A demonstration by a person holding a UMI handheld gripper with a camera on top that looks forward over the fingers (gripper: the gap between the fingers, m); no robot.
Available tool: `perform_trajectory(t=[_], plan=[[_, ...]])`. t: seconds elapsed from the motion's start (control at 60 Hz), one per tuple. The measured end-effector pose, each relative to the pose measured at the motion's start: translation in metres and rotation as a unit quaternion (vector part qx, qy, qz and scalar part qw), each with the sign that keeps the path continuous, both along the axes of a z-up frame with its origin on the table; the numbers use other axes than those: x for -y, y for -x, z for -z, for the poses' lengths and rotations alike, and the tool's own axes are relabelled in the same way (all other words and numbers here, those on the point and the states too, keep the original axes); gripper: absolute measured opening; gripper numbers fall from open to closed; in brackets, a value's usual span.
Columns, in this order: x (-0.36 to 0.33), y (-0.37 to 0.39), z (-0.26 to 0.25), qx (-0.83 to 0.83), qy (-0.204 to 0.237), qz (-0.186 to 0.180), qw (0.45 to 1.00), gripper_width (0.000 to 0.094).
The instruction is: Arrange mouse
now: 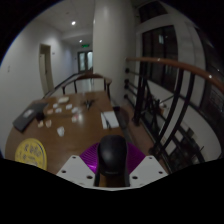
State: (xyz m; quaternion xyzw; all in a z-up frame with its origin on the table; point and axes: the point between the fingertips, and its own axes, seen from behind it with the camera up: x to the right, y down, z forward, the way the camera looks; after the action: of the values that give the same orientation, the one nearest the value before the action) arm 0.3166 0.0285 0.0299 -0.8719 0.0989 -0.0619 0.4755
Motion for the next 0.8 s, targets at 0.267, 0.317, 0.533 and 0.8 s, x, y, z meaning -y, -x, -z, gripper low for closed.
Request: perform_trajectory(t=[0.267, 0.317, 0.533, 0.8], plan=[[0.002, 0.189, -0.180, 0.010, -0.159, -0.075, 0.984, 0.0362], [-0.003, 0.229, -0.171, -0.006, -0.151, -0.098, 0.984, 0.0365], [0.004, 0.338, -0.020, -0.034, -0.007, -0.171, 0.985, 0.0370], [0.010, 0.335, 0.044, -0.019, 0.039, -0.161, 0.986, 0.0481]])
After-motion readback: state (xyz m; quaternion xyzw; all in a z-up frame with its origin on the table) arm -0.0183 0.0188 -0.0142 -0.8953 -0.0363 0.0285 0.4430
